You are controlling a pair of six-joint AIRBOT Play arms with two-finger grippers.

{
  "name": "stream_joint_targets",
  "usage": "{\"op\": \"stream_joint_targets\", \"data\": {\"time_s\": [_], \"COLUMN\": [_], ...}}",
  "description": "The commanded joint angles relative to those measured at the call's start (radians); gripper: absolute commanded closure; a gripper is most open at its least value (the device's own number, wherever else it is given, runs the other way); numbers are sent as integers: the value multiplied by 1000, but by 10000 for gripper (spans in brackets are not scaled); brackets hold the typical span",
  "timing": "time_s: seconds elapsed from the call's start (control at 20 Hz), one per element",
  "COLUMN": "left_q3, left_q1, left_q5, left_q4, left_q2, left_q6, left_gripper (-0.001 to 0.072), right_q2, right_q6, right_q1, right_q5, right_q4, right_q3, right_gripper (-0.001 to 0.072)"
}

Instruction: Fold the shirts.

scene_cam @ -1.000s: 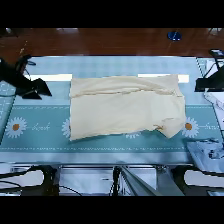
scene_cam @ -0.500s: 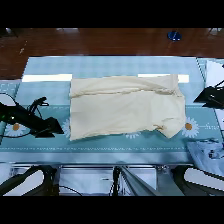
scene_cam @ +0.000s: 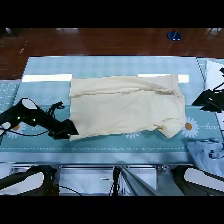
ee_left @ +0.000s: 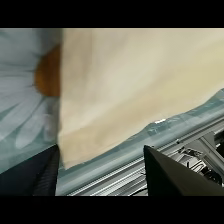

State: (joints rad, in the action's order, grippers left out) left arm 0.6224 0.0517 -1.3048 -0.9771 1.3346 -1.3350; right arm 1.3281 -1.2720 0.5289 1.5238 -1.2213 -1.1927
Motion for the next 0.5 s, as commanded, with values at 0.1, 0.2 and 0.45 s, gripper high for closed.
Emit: {"op": "stream_joint_targets", "data": {"time_s": [0.1,0.2,0.45], "left_q3": [-3,-3,-3], "left_q1": [-71,-69,-69], "left_q5": [200,180,145], "left_q4": [1,-13,-17], "left_q2": [87,83,78], "left_q6": [-58,-36,-11], "left_gripper": [683,683,684], "right_q2": [-59,-69,-69], "right_q6": [2,-8,-8], "right_q1": [0,0,113], "right_q5": [-17,-10,12], "right_q4": [-29,-66,-16], "right_q3": [2,2,161], "right_gripper": [130,128,128]}}
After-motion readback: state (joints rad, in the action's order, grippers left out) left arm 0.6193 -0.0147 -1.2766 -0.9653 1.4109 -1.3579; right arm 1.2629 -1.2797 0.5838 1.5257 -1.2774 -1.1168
